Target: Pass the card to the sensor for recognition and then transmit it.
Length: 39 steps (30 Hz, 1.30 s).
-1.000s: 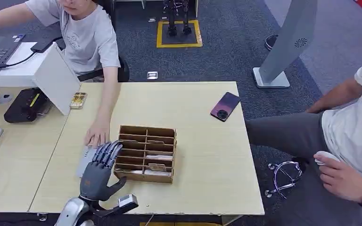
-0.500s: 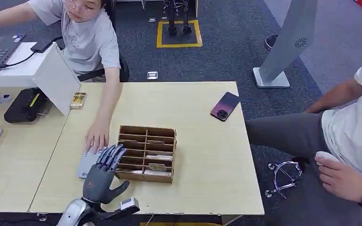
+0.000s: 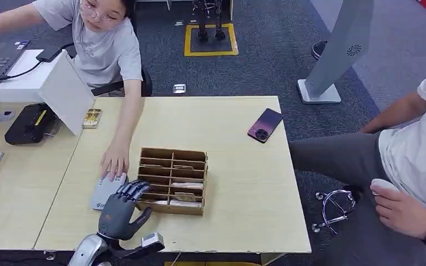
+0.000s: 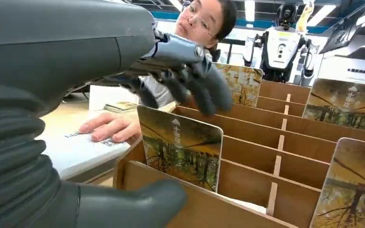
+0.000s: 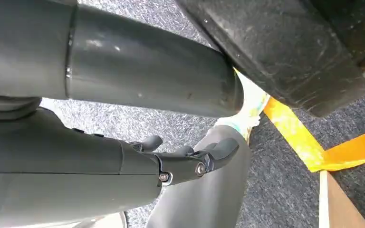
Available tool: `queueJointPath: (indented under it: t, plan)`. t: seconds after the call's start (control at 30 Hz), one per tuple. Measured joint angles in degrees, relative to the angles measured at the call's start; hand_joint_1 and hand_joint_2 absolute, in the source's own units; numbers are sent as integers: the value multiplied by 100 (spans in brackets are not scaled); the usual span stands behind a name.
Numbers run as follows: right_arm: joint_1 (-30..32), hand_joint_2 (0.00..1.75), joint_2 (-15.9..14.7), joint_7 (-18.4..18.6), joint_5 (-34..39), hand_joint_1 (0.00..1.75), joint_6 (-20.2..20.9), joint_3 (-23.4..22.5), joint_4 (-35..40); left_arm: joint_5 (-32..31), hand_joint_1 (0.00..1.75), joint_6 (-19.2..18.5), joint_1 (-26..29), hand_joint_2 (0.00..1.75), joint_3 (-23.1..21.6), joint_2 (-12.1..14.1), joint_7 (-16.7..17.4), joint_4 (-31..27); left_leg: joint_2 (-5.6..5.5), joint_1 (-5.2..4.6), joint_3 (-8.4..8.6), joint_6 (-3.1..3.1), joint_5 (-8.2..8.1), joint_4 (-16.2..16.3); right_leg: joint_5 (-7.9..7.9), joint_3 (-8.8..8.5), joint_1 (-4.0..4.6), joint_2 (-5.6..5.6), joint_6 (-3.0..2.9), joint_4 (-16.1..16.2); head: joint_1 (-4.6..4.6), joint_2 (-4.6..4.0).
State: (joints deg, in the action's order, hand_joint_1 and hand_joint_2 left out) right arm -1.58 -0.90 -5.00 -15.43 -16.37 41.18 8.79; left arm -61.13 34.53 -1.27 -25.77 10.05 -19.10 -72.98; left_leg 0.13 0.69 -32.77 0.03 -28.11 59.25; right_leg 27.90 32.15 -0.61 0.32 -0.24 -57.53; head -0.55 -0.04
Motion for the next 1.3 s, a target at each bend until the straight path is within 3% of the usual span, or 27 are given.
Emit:
queueJointPath:
  t: [0.67, 0.9, 0.97, 1.1, 1.17, 1.3]
  plan:
    - [0, 0, 0, -2, -2, 0, 0, 0, 0, 81, 175, -63, -1, 175, -2, 0, -15, 2, 0, 0, 1, 0, 0, 0, 0, 0, 0, -1, 0, 0, 0, 0]
    - [1, 0, 0, -4, -17, 0, 0, 0, 0, 953, 175, -350, -65, 175, -2, 70, -442, -359, -3, 1, 0, -2, 7, 1, -1, 3, 1, -3, 0, 0, -2, 0]
    - [0, 0, 0, -15, -35, 0, 0, 2, 0, 1080, 175, -705, -290, 175, -2, 208, -261, -838, -10, 2, -2, -3, 11, 1, -2, 3, 3, -11, -1, 0, 2, 0]
    - [-1, 0, -2, -70, -70, 0, -2, 7, 0, 1048, 175, -1223, -1254, 175, 115, 646, 315, -1586, -16, 6, -7, -12, 28, 0, -16, 5, 6, -20, -18, -4, -4, 0]
    - [-3, 0, 0, -85, -66, 0, 0, 17, 0, 1097, 175, -1621, -1855, 175, 236, 809, 494, -1744, -17, 11, -13, -13, 35, 0, -25, 8, 9, -21, -17, -6, -2, 0]
    - [-5, 0, 0, -90, -68, 0, 0, 20, 0, 1104, 175, -1821, -2650, 175, 538, 955, 570, -1821, -5, 8, -8, -15, 39, -1, -34, 9, 8, -8, -21, -9, -7, 0]
